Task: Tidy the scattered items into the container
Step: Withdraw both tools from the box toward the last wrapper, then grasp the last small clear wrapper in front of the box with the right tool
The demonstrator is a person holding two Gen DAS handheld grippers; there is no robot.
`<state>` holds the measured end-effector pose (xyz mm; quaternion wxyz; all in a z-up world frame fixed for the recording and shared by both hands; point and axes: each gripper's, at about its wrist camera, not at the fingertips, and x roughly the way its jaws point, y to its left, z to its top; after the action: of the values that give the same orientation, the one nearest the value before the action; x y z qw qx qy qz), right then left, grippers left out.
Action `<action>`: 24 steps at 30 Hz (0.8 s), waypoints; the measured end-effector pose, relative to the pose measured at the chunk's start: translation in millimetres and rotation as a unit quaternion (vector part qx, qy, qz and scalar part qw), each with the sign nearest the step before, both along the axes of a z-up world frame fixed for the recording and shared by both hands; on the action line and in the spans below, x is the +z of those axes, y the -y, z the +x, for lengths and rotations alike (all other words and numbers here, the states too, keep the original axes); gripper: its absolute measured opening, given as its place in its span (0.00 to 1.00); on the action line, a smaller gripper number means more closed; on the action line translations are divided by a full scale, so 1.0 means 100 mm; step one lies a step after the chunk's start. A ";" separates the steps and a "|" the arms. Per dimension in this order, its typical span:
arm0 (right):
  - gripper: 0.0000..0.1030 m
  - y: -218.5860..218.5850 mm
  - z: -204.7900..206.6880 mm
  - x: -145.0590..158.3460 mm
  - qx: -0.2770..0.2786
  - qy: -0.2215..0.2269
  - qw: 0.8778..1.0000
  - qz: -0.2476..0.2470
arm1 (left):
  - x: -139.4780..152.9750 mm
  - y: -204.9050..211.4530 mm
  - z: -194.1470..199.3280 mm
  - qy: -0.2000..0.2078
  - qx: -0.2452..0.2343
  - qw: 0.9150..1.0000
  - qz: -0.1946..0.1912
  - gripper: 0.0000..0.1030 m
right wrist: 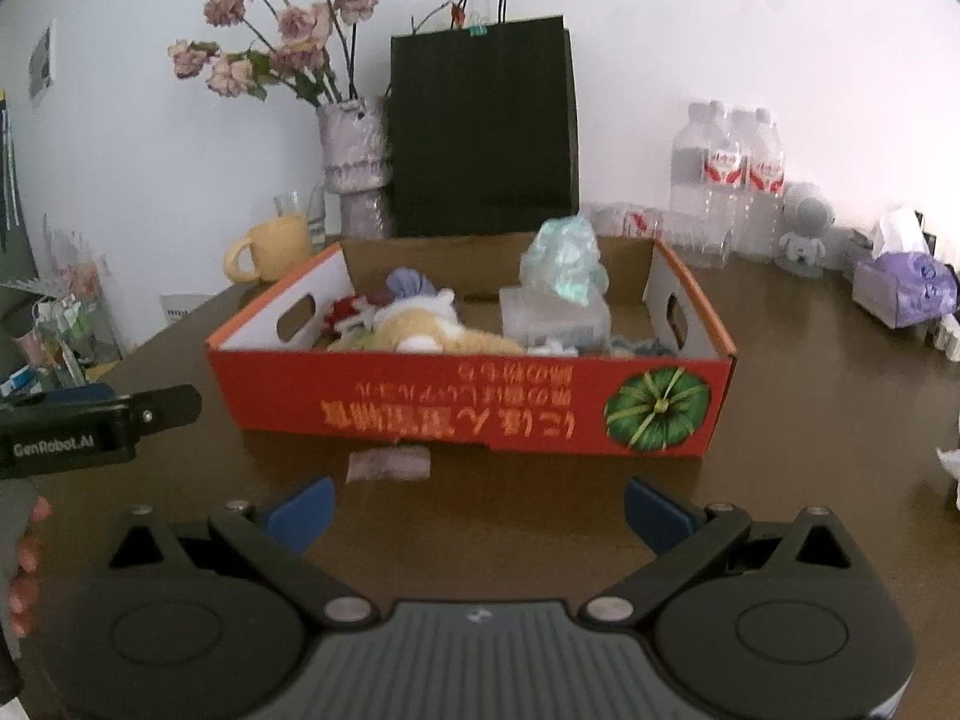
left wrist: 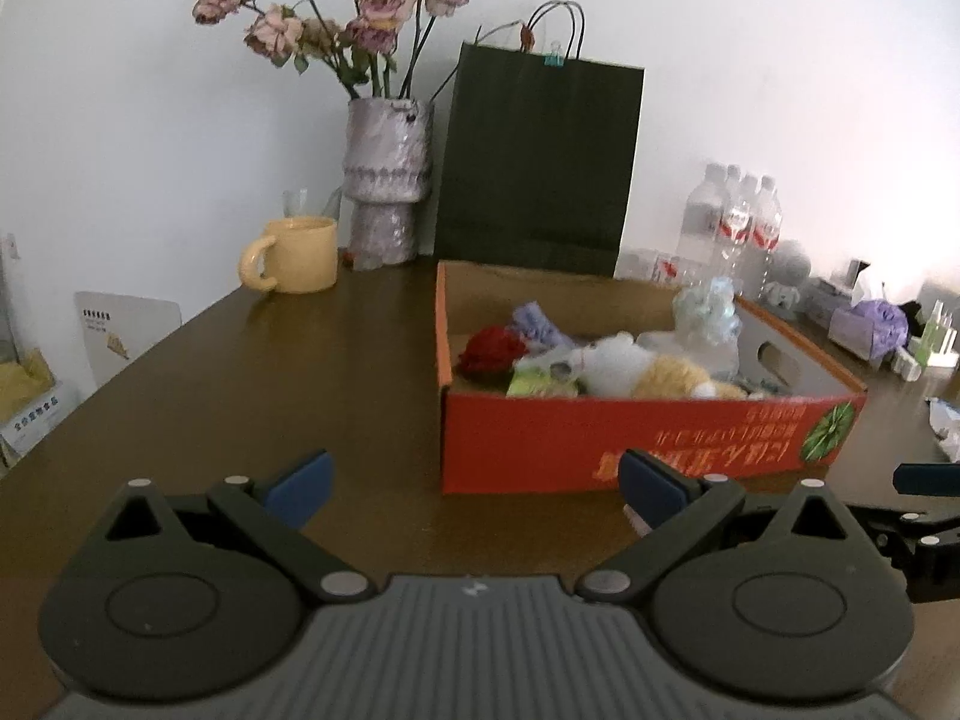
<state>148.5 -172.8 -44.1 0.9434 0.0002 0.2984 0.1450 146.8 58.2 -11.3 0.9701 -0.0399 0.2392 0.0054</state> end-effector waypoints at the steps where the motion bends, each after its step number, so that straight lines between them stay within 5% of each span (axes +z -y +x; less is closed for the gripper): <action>1: 1.00 -0.01 0.00 -0.03 0.001 -0.003 1.000 0.000 | -0.02 -0.01 0.00 -0.004 0.001 1.000 0.000 1.00; 8: 0.99 -0.07 0.05 -0.20 0.006 -0.018 1.000 0.003 | -0.17 -0.11 0.03 -0.030 0.009 1.000 0.002 1.00; 24: 0.78 -0.58 0.51 -0.34 0.032 -0.017 0.999 -0.014 | -0.30 -0.38 0.24 -0.063 0.005 0.998 -0.003 1.00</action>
<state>199.2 -115.1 -78.2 0.9330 -0.0204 0.3159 0.1709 170.4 95.9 -40.9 0.9529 -0.0436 0.2999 0.0121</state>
